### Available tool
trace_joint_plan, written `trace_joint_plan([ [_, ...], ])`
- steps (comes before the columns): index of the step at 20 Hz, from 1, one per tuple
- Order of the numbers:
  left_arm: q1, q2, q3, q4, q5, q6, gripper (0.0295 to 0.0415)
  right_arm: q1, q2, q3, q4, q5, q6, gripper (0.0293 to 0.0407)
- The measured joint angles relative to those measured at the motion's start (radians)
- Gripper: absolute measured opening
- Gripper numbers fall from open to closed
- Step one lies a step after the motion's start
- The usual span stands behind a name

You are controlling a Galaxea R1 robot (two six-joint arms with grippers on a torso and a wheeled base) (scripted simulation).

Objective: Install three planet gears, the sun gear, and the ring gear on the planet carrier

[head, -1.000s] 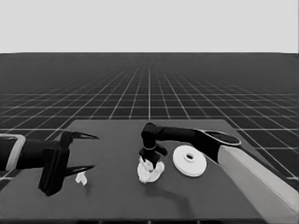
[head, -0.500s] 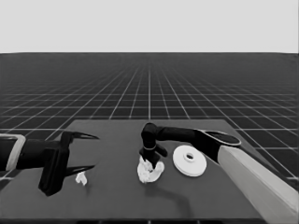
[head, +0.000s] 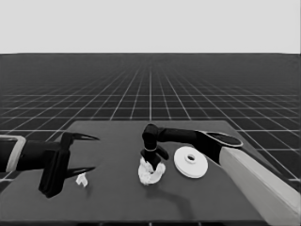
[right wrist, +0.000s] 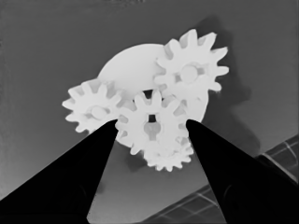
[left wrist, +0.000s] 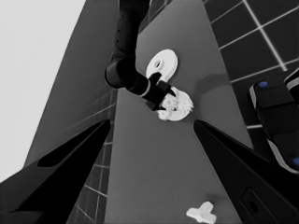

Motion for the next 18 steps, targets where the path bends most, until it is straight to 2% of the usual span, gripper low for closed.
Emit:
trace_joint_plan([
  [18,0.0,0.0,0.0,0.0,0.0,0.0,0.0385,-0.001,0.0,0.0,0.0,0.0,0.188,0.031],
])
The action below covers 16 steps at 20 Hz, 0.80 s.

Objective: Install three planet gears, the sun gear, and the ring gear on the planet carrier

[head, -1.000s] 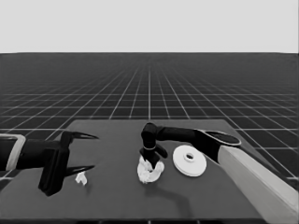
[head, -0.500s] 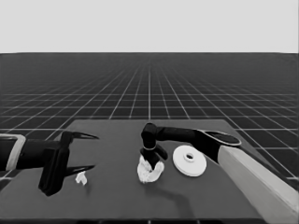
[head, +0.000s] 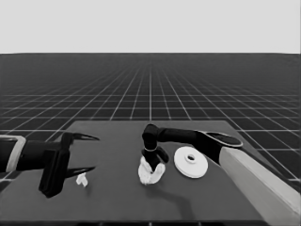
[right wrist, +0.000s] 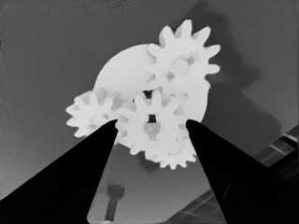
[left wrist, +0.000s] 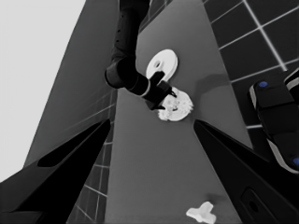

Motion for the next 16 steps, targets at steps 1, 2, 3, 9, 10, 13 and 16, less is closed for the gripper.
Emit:
trace_joint_plan([
  [1,0.0,0.0,0.0,0.0,0.0,0.0,0.0385,0.0,0.0,0.0,0.0,0.0,0.006,0.034],
  [2,0.0,0.0,0.0,0.0,0.0,0.0,0.0385,0.0,0.0,0.0,0.0,0.0,0.01,0.0369],
  [3,0.0,0.0,0.0,0.0,0.0,0.0,0.0385,0.0,0.0,0.0,0.0,0.0,0.012,0.038],
  [9,0.0,0.0,0.0,0.0,0.0,0.0,0.0385,0.0,0.0,0.0,0.0,0.0,0.015,0.0385],
  [10,0.0,0.0,0.0,0.0,0.0,0.0,0.0385,0.0,0.0,0.0,0.0,0.0,0.015,0.0385],
  [13,0.0,0.0,0.0,0.0,0.0,0.0,0.0385,0.109,-0.013,0.065,0.088,-0.038,-0.773,0.0388],
  [16,0.0,0.0,0.0,0.0,0.0,0.0,0.0385,0.132,-0.016,0.071,0.111,-0.038,-0.943,0.0385],
])
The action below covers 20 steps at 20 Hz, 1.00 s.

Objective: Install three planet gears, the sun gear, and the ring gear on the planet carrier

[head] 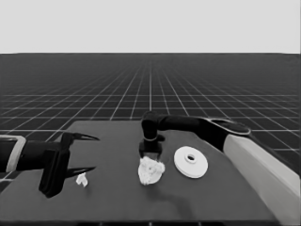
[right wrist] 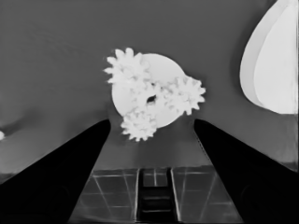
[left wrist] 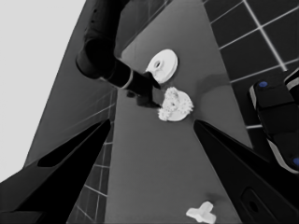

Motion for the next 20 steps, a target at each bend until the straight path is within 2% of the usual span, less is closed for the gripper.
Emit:
trace_joint_plan([
  [4,0.0,0.0,0.0,0.0,0.0,0.0,0.0385,0.005,-0.001,0.001,0.005,0.001,-0.039,0.0385],
  [5,0.0,0.0,0.0,0.0,0.0,0.0,0.0385,-0.12,-0.277,0.457,-0.213,0.149,-0.458,0.0405],
  [6,0.0,0.0,0.0,0.0,0.0,0.0,0.0385,-0.238,-0.701,0.808,-0.344,0.236,-0.724,0.0395],
  [7,0.0,0.0,0.0,0.0,0.0,0.0,0.0385,-0.302,-0.966,1.014,-0.421,0.286,-0.88,0.0389],
  [8,0.0,0.0,0.0,0.0,0.0,0.0,0.0385,-0.336,-1.114,1.138,-0.466,0.316,-0.972,0.0386],
  [10,0.0,0.0,0.0,0.0,0.0,0.0,0.0385,-0.365,-1.246,1.254,-0.508,0.345,-1.058,0.0385],
  [14,0.0,0.0,0.0,0.0,0.0,0.0,0.0385,-0.377,-1.304,1.307,-0.528,0.359,-1.098,0.0385],
  [15,0.0,0.0,0.0,0.0,0.0,0.0,0.0385,-0.058,-1.044,1.066,-0.14,0.126,-0.668,0.0397],
  [16,0.0,0.0,0.0,0.0,0.0,0.0,0.0385,0.049,-0.841,0.759,-0.019,0.089,-0.514,0.0393],
  [18,0.0,0.0,0.0,0.0,0.0,0.0,0.0385,0.059,-0.654,0.38,0.043,0.054,-0.456,0.0386],
  [20,0.0,0.0,0.0,0.0,0.0,0.0,0.0385,0.056,-0.576,0.212,0.063,0.041,-0.457,0.0385],
])
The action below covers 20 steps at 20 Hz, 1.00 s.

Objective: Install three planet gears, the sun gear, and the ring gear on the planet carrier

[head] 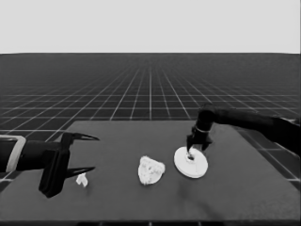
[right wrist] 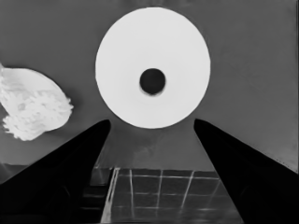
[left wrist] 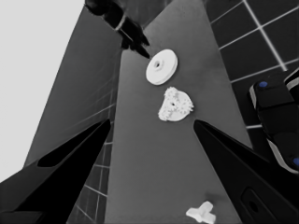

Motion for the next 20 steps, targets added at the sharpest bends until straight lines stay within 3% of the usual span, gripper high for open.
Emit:
trace_joint_plan([
  [4,0.0,0.0,0.0,0.0,0.0,0.0,0.0385,-0.002,0.043,-0.092,0.008,-0.007,-0.008,0.0385],
  [6,0.0,0.0,0.0,0.0,0.0,0.0,0.0385,-0.126,0.07,-0.157,-0.09,0.069,-0.033,0.0385],
  [8,0.0,0.0,0.0,0.0,0.0,0.0,0.0385,-0.17,0.088,-0.198,-0.119,0.098,-0.049,0.0385],
  [14,0.0,0.0,0.0,0.0,0.0,0.0,0.0385,-0.189,0.098,-0.221,-0.132,0.114,-0.058,0.0385],
  [15,0.0,0.0,0.0,0.0,0.0,0.0,0.0385,-0.189,0.098,-0.222,-0.133,0.114,-0.058,0.0349],
  [20,0.0,0.0,0.0,0.0,0.0,0.0,0.0385,-0.189,0.098,-0.222,-0.133,0.114,-0.058,0.0348],
])
